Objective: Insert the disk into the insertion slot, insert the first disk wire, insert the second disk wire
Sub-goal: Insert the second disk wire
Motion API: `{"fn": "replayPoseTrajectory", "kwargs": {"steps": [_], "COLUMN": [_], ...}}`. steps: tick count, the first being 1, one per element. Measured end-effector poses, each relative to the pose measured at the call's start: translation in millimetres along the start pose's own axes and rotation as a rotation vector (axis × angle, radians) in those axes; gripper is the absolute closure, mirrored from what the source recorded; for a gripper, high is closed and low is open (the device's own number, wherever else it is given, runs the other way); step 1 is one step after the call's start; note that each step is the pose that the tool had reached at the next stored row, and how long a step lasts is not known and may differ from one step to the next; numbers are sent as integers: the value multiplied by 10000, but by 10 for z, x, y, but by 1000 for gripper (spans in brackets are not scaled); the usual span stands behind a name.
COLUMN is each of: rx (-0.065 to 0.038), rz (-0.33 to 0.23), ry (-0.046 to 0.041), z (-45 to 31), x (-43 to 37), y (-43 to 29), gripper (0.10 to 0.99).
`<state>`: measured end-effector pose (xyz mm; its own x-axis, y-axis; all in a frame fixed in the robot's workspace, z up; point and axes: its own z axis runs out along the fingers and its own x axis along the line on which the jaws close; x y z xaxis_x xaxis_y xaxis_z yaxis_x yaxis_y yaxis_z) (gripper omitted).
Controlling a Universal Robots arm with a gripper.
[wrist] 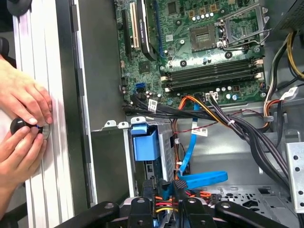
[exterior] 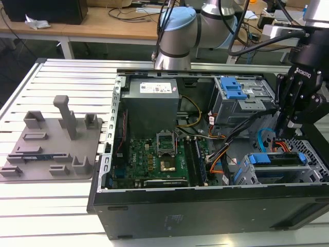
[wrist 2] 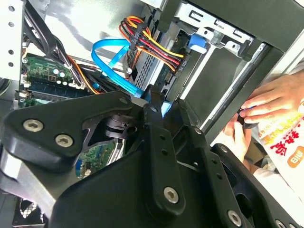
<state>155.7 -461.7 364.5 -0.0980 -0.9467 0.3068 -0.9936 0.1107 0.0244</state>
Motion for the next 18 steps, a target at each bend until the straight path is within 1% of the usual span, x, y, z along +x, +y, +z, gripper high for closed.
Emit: {"fn": "replayPoseTrajectory", "kwargs": {"steps": [4,5,6,12,13,14,15,16,17,18], "rx": [3,3,4,7,72,242,323,403,473,486], "rz": [-5,-5,-5,-5,16,70,96,120,142,145], "ry": [9,12,12,7,-5,-69,-113,-186,-359,-529], "z": [8,10,11,19,20,23,26,29,32,40], "x": [-17,-19,-20,-24,-18,-10,-6,0,12,31], "y": [2,2,1,8,24,47,56,62,65,62], "gripper": [780,863,925,925,925,925,925,925,925,925]}}
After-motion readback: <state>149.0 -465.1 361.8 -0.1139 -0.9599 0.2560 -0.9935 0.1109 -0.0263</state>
